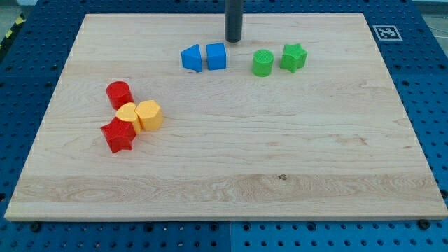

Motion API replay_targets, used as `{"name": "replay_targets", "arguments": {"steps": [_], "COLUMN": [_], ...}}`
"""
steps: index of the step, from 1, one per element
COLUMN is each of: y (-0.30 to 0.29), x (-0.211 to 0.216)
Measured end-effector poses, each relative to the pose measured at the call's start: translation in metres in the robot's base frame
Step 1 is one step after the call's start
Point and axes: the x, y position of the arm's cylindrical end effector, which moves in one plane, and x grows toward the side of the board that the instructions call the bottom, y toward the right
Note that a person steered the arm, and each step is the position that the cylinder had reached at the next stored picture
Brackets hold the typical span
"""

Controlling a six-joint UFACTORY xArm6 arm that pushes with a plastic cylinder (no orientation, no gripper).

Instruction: Move the blue cube to the center of the board

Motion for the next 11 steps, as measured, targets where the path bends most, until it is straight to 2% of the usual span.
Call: {"name": "replay_targets", "arguments": {"steps": [3, 6, 9, 11], "y": [-0.007, -0.039, -0.034, -0.036], "x": [0.0, 0.003, 0.05, 0.053]}}
